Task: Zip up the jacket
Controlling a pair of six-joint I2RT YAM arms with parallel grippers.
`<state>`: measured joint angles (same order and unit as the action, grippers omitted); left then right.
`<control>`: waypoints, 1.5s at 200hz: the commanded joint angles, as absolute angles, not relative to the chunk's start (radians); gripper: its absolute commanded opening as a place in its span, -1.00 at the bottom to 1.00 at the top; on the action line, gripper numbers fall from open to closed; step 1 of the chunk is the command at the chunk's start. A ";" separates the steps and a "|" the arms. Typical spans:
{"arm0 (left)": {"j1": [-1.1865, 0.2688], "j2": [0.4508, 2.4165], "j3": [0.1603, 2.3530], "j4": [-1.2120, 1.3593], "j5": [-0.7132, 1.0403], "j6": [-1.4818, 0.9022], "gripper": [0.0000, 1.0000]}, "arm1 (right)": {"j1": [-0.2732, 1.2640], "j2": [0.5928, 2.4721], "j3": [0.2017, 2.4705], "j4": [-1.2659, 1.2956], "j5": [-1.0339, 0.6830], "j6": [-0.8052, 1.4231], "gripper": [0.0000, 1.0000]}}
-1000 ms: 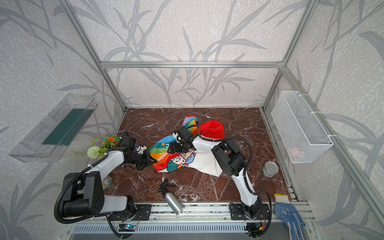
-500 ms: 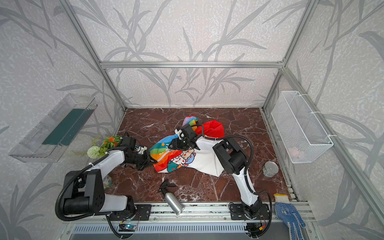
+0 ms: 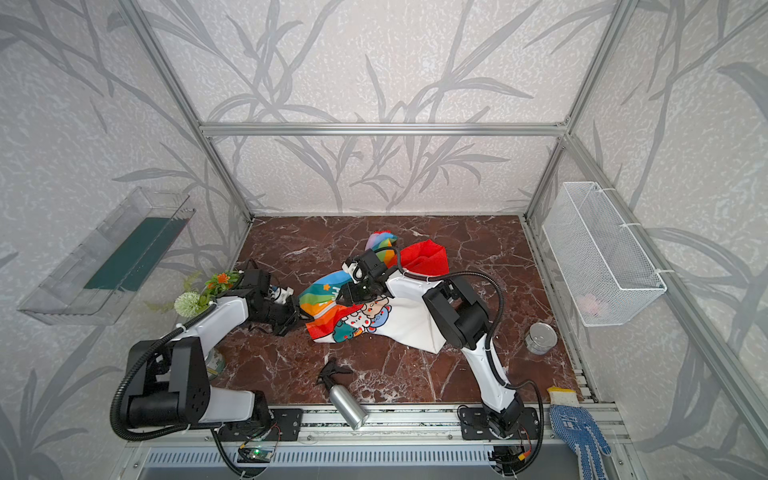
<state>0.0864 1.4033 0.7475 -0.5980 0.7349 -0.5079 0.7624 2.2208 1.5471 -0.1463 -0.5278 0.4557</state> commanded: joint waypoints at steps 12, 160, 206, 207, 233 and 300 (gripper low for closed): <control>0.092 1.432 0.782 -0.611 0.742 -0.486 -1.00 | 0.796 2.273 1.609 -0.266 -0.453 0.315 0.09; 0.106 1.451 0.813 -0.636 0.739 -0.460 -1.00 | 0.779 2.198 1.712 -0.517 -0.341 -0.070 -0.20; 0.106 1.451 0.809 -0.638 0.737 -0.459 -1.00 | 0.778 2.244 1.780 -0.564 -0.364 -0.179 -0.08; 0.106 1.450 0.809 -0.638 0.738 -0.458 -1.00 | 0.778 2.246 1.781 -0.564 -0.363 -0.179 -0.08; 0.108 1.453 0.811 -0.636 0.741 -0.464 -1.00 | 0.787 2.283 1.805 -0.556 -0.339 -0.230 -0.08; 0.108 1.457 0.829 -0.642 0.742 -0.468 -1.00 | 0.793 2.336 1.826 -0.547 -0.319 -0.282 -0.08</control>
<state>0.1013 1.4460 0.8009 -0.6231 0.7349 -0.4816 0.7845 2.3177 1.8164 -0.5400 -0.3325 -0.2516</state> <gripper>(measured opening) 0.048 0.460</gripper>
